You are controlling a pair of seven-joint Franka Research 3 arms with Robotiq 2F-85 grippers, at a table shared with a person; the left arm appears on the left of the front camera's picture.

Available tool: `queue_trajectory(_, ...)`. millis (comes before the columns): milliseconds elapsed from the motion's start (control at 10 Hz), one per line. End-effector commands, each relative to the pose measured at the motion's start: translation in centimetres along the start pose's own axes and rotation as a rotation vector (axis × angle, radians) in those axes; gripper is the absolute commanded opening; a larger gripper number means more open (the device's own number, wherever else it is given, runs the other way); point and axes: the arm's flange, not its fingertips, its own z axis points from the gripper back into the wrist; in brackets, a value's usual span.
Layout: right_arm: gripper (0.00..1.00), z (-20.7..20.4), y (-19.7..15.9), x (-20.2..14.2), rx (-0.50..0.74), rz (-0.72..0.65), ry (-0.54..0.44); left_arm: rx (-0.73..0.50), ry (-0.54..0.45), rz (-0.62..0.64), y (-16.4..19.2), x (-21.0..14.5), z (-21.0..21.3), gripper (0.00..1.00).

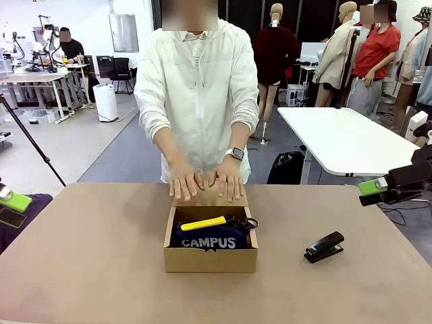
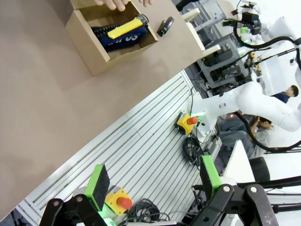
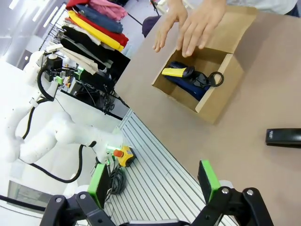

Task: Pack the items into the box.
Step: Close the Mailer Box.

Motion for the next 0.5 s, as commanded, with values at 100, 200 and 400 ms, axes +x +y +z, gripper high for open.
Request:
queue_trajectory(100, 1.0, -4.3, -2.8, 6.8, 0.006, -0.054, 0.023, -0.047, 0.072, 0.113, 3.0, 8.4, -4.3, 1.0)
queue_trajectory(200, 1.0, -6.8, -4.6, 8.7, 0.011, -0.115, 0.018, -0.037, 0.025, 0.18, 5.7, 11.0, -6.8, 1.0)
queue_trajectory(400, 1.0, -10.8, -8.6, 11.1, 0.064, -0.224, -0.087, -0.121, -0.1, 0.303, 12.5, 12.3, -12.1, 1.0)
